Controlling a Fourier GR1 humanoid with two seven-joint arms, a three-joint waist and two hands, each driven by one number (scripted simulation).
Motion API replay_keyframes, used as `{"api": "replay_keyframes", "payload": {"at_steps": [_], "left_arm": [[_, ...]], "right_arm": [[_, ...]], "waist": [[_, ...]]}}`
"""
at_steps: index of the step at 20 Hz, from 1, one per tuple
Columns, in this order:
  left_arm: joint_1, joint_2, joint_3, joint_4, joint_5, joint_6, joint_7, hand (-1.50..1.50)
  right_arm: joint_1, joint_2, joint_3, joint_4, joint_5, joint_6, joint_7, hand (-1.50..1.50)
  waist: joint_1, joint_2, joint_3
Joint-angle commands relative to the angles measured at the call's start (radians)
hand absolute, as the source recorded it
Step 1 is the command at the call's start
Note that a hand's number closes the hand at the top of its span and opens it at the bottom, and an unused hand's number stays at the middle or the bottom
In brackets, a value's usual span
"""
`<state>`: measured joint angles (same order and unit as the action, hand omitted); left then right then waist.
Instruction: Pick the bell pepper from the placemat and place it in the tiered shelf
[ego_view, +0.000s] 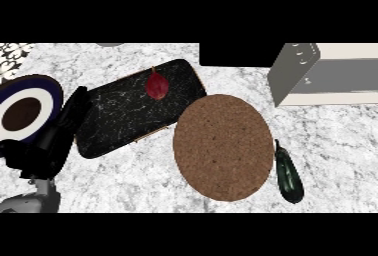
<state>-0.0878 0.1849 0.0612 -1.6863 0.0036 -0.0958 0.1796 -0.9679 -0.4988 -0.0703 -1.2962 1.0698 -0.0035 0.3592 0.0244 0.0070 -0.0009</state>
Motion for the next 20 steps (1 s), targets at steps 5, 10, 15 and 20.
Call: {"api": "replay_keyframes", "payload": {"at_steps": [5, 10, 15, 20], "left_arm": [[-0.014, 0.016, 0.041, 0.018, 0.019, -0.012, -0.002, 0.00], [-0.027, 0.027, 0.049, 0.007, 0.024, -0.018, 0.038, 0.00], [-0.028, 0.007, 0.026, 0.017, 0.008, -0.015, 0.020, 0.00], [0.022, 0.023, 0.047, -0.024, 0.029, -0.040, 0.025, 0.00]], "right_arm": [[-0.119, 0.034, -0.070, 0.188, -0.132, -0.055, -0.196, 1.50], [-0.142, -0.029, -0.021, 0.359, -0.093, 0.039, -0.309, 1.50], [-0.138, -0.022, 0.024, 0.401, -0.096, 0.156, -0.370, 1.50], [-0.104, -0.042, -0.009, 0.517, -0.078, 0.101, -0.420, 1.50]], "waist": [[-0.010, -0.003, 0.001], [-0.007, -0.001, 0.001], [-0.013, -0.004, 0.001], [-0.008, -0.003, 0.001]]}}
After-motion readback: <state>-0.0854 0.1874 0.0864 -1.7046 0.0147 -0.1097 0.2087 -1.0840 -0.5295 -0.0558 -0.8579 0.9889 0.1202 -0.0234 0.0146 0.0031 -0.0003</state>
